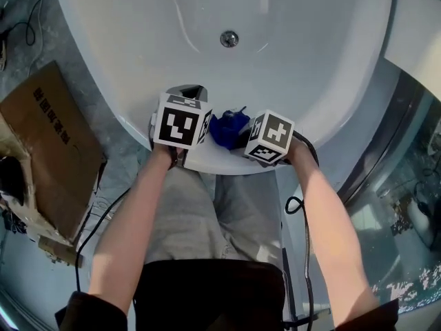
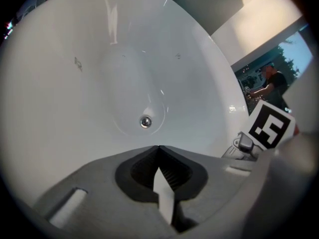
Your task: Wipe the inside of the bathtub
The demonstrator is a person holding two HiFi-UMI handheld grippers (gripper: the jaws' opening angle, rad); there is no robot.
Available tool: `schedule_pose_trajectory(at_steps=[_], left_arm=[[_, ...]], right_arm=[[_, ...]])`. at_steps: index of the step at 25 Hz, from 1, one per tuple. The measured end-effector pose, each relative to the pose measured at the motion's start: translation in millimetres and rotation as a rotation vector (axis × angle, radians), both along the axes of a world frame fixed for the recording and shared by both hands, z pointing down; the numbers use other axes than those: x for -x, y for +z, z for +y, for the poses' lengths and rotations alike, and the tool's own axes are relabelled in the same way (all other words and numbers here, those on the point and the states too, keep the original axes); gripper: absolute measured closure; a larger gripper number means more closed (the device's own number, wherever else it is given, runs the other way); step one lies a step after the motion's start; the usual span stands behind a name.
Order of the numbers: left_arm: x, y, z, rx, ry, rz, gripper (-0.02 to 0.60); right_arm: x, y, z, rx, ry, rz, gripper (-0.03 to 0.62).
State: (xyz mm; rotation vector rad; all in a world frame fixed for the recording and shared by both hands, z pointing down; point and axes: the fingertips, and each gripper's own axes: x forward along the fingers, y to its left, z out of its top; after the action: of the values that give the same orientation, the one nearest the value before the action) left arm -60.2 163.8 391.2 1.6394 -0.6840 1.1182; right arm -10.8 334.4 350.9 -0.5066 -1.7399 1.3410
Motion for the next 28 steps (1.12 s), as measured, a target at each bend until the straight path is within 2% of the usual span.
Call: schedule_pose_trajectory(at_steps=[6,13,17,22,26,28], left_arm=[[-1.0,-36.4,-1.5,-0.023,0.007,0.004,0.580],[9.6,-87.7,-24.3,-0.081,-0.014,-0.001,0.580],[27.1,-118.4,-49.1,-0.167,-0.030,-0.008,0.580],[52.5,-161.6,-107.7,-0.337,-0.002,0.018,0.580],[73.2,-198.0,-132.1,-0.395,0.032,0.023,0.580],[81.1,-221.5,-142.5,-0.442,0.053,0.022,0.580]], right_arm=[[7.7,-29.4,7.7,-0.056,-0.002,0.044,0.576],[23.9,-69.0,-17.2,-0.126,0.152,0.073,0.576],[36.1,-94.2,-51.1,-0.215,0.298,0.072,0.576],[64.4,-120.9,-116.7,-0.415,0.539,0.074,0.576],[83.7,-160.6,-155.5,-0.512,0.743,0.069,0.576],[91.3,-184.1,-171.1,-0.555,0.811,0.062,0.576]])
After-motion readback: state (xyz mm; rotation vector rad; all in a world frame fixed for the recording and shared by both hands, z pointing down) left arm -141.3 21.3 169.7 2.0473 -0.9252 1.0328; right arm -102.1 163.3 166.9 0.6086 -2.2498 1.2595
